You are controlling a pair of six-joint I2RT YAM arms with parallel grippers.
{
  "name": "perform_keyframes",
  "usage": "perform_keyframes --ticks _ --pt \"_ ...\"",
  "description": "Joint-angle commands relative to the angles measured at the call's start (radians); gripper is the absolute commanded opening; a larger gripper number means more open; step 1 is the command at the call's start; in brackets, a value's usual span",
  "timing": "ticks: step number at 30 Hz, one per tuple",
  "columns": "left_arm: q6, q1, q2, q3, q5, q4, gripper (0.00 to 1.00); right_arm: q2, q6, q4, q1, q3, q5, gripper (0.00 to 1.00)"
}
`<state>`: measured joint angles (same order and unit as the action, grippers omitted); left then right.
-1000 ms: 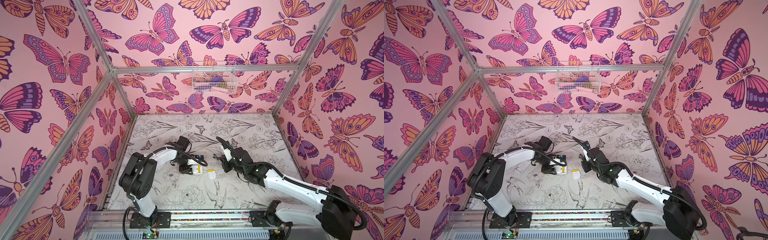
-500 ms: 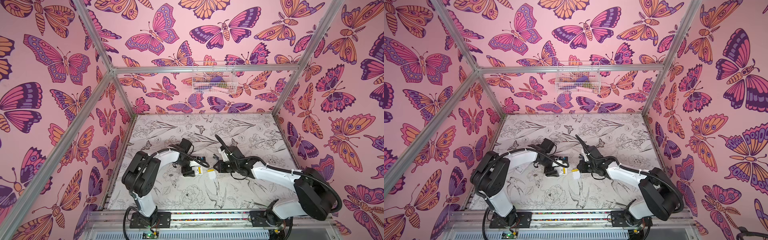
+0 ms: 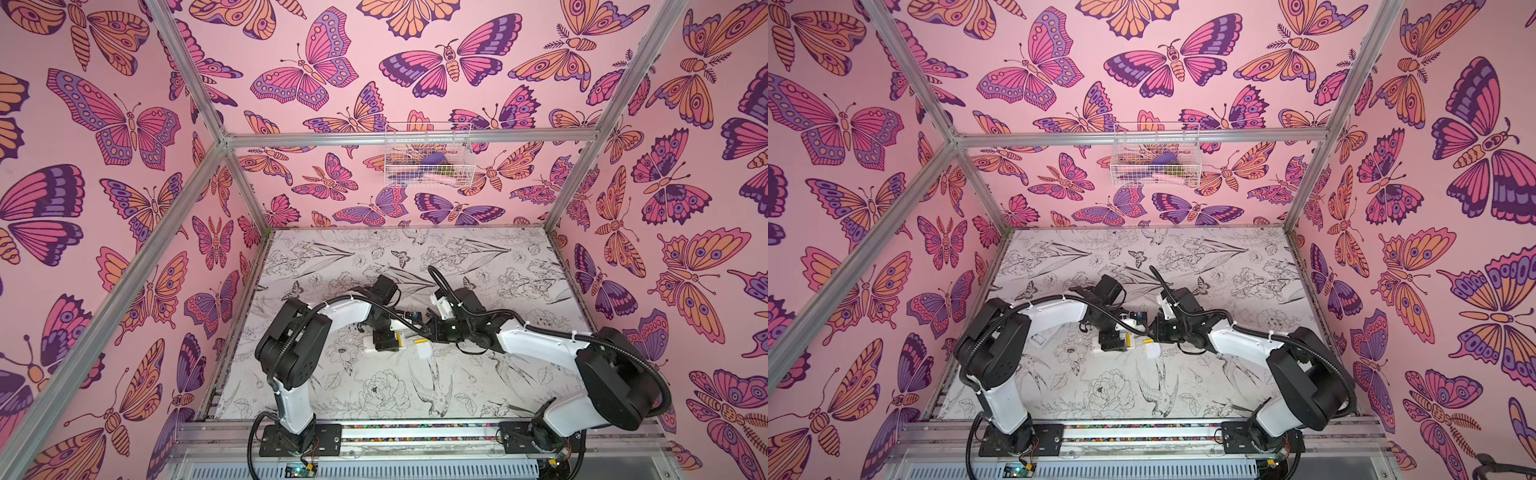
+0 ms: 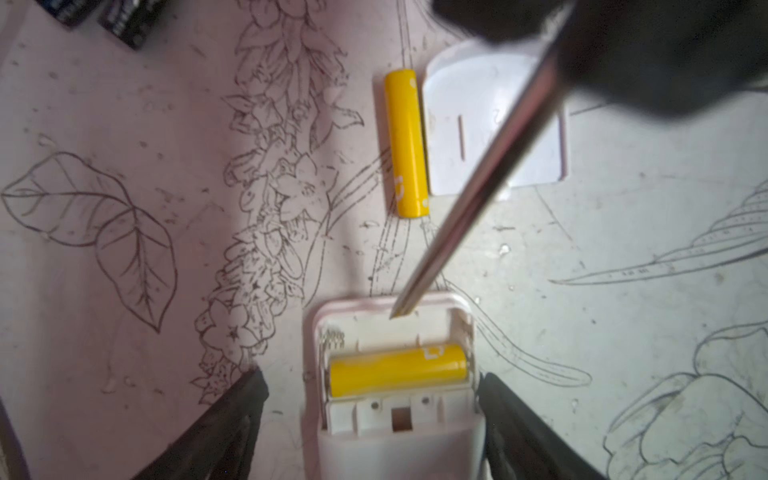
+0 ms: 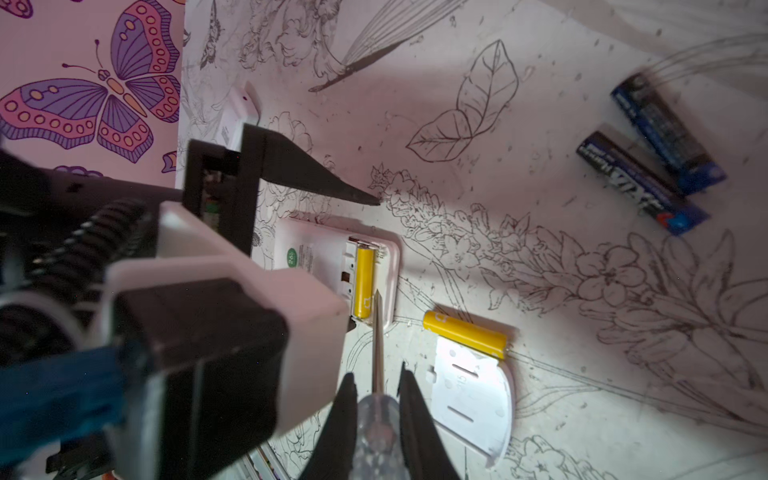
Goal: Unload the batteries from the remote control
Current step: 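Insert the screwdriver tip beside the remaining yellow battery with the right gripper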
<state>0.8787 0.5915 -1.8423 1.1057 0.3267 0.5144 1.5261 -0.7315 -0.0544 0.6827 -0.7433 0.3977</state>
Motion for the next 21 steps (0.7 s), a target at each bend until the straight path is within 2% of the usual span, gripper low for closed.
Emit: perform_keyframes --ticks 1,11,14,17,21 --pt "-0.041 0.021 -0.060 -0.020 -0.036 0.062 0.79 0.019 -0.025 -0.074 -0.008 -0.027 0.055 0.00" --pt "-0.036 0.033 -0.056 -0.034 -0.061 0.071 0.63 0.039 -0.041 -0.127 -0.033 -0.011 0.101 0.00" --pt "-0.032 0.033 -0.037 -0.044 -0.078 0.072 0.63 0.030 -0.042 -0.121 -0.047 0.001 0.094 0.00" --pt "-0.028 0.033 -0.016 -0.059 -0.091 0.070 0.70 0.028 -0.024 -0.099 -0.045 0.004 0.088 0.00" --pt "-0.026 0.029 -0.011 -0.071 -0.115 0.069 0.71 0.037 -0.022 -0.102 -0.046 0.002 0.102 0.00"
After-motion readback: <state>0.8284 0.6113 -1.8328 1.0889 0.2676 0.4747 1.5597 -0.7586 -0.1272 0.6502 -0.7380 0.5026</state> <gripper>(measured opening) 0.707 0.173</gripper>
